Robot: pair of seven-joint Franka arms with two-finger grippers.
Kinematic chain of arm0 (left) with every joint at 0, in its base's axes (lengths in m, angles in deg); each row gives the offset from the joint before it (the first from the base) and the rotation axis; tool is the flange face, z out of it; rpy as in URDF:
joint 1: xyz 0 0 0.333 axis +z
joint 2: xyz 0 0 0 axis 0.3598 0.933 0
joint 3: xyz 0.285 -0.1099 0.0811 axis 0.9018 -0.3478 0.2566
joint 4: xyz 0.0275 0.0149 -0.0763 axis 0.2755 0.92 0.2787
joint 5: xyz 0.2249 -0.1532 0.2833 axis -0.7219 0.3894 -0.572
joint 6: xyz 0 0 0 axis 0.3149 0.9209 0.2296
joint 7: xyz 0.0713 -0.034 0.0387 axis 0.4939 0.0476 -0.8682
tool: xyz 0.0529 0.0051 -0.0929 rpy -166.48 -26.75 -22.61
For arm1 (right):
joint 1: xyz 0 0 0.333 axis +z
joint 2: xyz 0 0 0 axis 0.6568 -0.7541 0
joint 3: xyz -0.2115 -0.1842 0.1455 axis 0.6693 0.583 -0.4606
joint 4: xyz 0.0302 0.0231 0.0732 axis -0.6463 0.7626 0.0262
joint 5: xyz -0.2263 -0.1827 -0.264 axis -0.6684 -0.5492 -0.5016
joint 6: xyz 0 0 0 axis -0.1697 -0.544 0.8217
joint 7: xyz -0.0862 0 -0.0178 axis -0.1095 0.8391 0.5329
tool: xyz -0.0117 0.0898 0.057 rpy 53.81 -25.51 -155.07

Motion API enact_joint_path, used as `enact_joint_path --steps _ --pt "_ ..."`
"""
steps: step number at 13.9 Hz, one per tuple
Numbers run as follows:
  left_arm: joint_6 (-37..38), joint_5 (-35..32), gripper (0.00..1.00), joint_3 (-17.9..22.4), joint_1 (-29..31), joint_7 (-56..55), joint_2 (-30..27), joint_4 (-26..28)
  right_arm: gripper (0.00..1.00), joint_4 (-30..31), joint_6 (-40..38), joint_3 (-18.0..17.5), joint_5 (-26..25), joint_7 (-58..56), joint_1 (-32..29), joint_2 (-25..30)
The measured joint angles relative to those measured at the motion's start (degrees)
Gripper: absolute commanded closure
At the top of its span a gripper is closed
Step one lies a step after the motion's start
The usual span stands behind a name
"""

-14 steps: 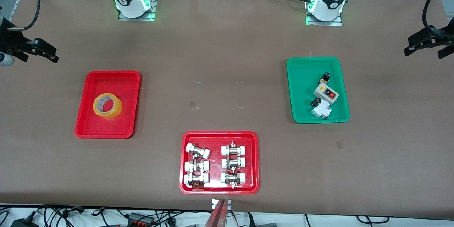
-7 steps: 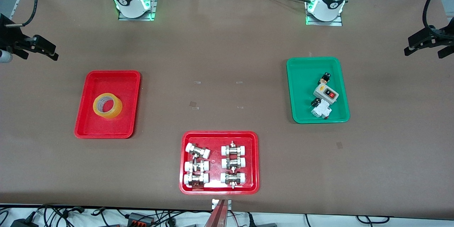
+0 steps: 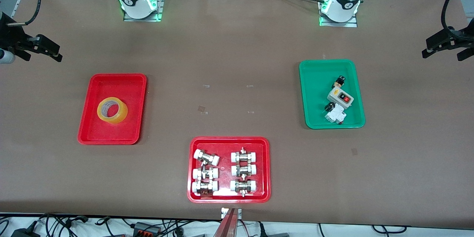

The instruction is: Left arm passes tape to right arm into tray

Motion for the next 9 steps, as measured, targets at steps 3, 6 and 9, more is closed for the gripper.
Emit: enact_joint_path --steps 3,6,9 --pt "0.0 0.0 0.0 0.0 0.0 0.0 0.0 0.0 0.0 0.0 -0.1 0.1 0.1 0.0 0.0 0.0" --pt "0.0 0.0 0.0 0.0 0.0 0.0 0.0 0.0 0.0 0.0 -0.9 0.3 0.1 0.0 -0.1 0.0" --pt "0.0 0.0 0.0 0.0 0.0 0.0 0.0 0.0 0.0 0.0 -1.4 0.3 0.1 0.0 -0.1 0.0"
